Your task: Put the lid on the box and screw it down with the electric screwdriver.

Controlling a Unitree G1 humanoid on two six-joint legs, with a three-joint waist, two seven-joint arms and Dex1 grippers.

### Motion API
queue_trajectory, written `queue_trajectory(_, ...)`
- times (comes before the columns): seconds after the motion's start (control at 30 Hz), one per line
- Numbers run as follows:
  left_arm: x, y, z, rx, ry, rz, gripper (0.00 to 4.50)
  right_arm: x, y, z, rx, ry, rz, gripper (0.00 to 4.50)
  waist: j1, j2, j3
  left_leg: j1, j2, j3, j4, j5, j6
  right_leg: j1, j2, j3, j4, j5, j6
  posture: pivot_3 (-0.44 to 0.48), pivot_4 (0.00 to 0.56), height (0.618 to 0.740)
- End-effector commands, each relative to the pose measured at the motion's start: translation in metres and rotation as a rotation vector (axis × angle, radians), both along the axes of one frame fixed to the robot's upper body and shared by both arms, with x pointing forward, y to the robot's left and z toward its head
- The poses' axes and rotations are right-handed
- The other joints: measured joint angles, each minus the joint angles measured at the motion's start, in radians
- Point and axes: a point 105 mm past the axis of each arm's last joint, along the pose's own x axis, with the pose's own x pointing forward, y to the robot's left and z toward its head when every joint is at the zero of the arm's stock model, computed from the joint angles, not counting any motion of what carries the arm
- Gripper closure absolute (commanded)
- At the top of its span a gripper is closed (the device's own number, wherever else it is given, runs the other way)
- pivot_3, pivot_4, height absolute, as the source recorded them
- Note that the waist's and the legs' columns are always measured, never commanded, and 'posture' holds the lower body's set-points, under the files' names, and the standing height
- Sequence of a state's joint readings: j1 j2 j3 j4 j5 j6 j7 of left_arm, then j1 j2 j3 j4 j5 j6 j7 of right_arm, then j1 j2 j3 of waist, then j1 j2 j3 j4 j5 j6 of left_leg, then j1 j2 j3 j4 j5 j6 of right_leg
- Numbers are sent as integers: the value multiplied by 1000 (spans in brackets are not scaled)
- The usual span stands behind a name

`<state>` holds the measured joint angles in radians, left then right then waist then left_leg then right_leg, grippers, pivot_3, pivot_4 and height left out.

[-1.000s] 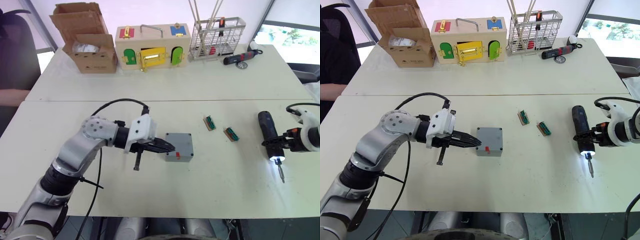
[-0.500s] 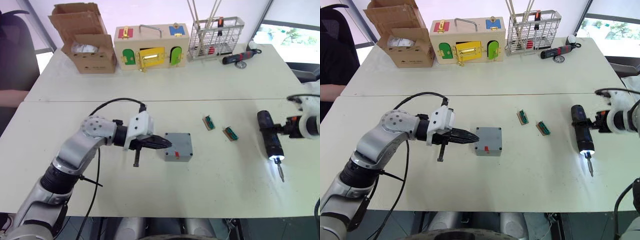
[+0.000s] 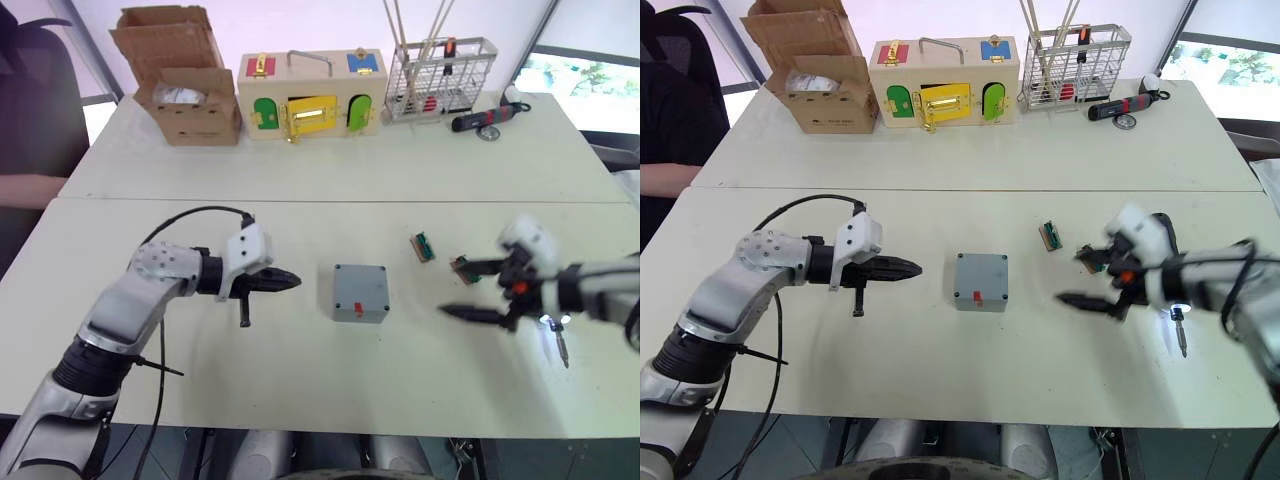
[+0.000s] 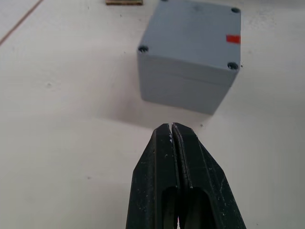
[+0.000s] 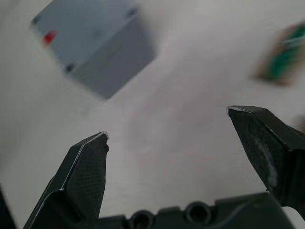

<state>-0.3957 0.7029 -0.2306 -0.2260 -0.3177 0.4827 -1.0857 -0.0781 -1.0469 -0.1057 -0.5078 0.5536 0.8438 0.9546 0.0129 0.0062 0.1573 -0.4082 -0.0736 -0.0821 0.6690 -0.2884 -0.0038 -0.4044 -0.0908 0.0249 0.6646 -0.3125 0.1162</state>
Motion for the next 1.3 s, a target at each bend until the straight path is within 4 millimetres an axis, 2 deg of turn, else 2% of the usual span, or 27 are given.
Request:
queue_trajectory(0.03, -4, -10, -14, 50, -31, -35, 4500, -5, 20, -7, 6, -52, 20, 41, 1, -1, 0, 0, 0, 0, 0, 0, 0, 1, 0, 0, 0, 0, 0, 0, 150, 740)
queue_trajectory(0.13, -4, -14, -20, 71, -42, -49, 4500, -4, 25, -13, 12, -54, 9, 41, 0, -1, 0, 0, 0, -1, 0, 2, -4, 0, 0, 0, 0, 0, 0, 0, 150, 740)
queue_trajectory(0.57, 0, -23, -11, 40, -65, -71, 4500, -5, 44, -15, 63, -37, 14, 41, 0, -1, 0, 0, 0, -1, 0, 3, -6, 0, 1, -1, 0, 0, 0, 0, 150, 740)
queue_trajectory(0.93, -8, -23, -5, 50, -62, -119, 4500, -8, 46, -11, 73, -20, 16, 41, -1, -1, 0, 0, 0, -1, 0, 3, -6, 0, 2, -1, 0, 0, 0, 0, 150, 740)
queue_trajectory(1.3, -5, -20, 0, 42, -70, -105, 4500, -11, 46, -9, 83, -13, 10, 41, -1, -1, 0, 0, 0, -1, 0, 3, -5, 0, 2, -1, 0, 0, 0, 0, 150, 740)
